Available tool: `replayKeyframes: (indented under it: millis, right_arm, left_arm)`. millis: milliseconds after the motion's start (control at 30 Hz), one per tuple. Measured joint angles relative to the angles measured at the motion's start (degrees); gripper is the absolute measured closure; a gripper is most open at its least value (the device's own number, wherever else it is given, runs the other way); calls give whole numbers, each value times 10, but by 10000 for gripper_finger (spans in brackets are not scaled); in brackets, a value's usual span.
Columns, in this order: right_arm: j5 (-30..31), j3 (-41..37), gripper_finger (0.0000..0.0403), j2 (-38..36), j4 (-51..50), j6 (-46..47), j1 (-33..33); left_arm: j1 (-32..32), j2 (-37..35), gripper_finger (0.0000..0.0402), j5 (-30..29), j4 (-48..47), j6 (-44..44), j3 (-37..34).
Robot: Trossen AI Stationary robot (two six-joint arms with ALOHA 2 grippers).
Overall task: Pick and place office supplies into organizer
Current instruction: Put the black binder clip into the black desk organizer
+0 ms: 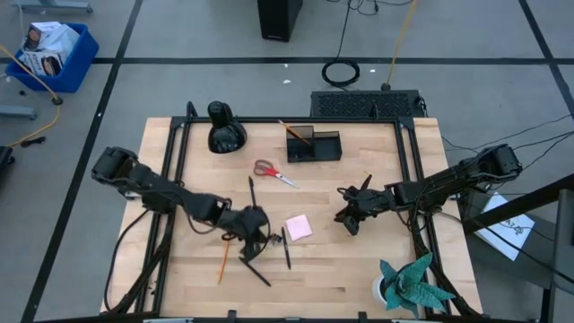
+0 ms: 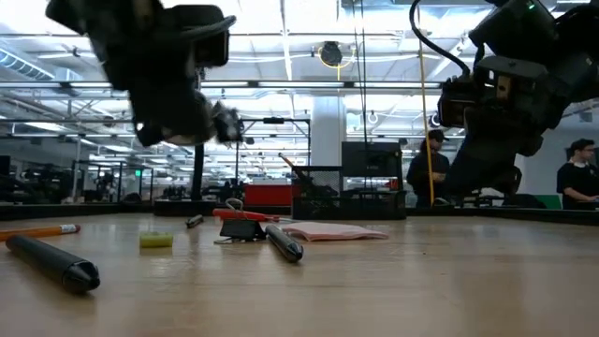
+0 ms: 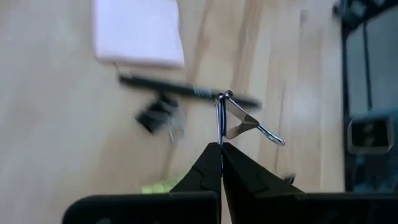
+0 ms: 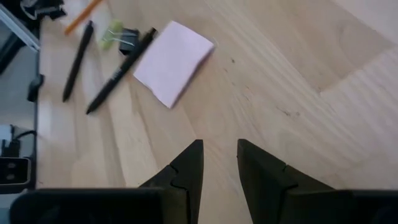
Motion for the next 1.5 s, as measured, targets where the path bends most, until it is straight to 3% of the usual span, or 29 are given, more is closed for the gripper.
replayKeyframes:
  millis: [400,767,1067,1233,1367,1500]
  right_arm:
    - [13,0,314,0,28,-4,0]
    - [43,0,314,0,148,-15,-8]
    - [43,0,314,0,395,-17,-53]
    - [43,0,314,0,512,92,-87]
    - [42,0,314,0,538,200,-96]
    - [27,19,305,0,536,214,-93]
  left_arm:
    - [69,-112,399,-30,25,-7,0]
    - [128,-171,400,-36,86,-19,0]
    - [162,-175,399,-41,116,-48,0]
    - [182,-175,400,-66,131,-63,0]
    - [191,-175,400,-73,139,-63,0]
    - [200,-175,400,-86,147,-62,0]
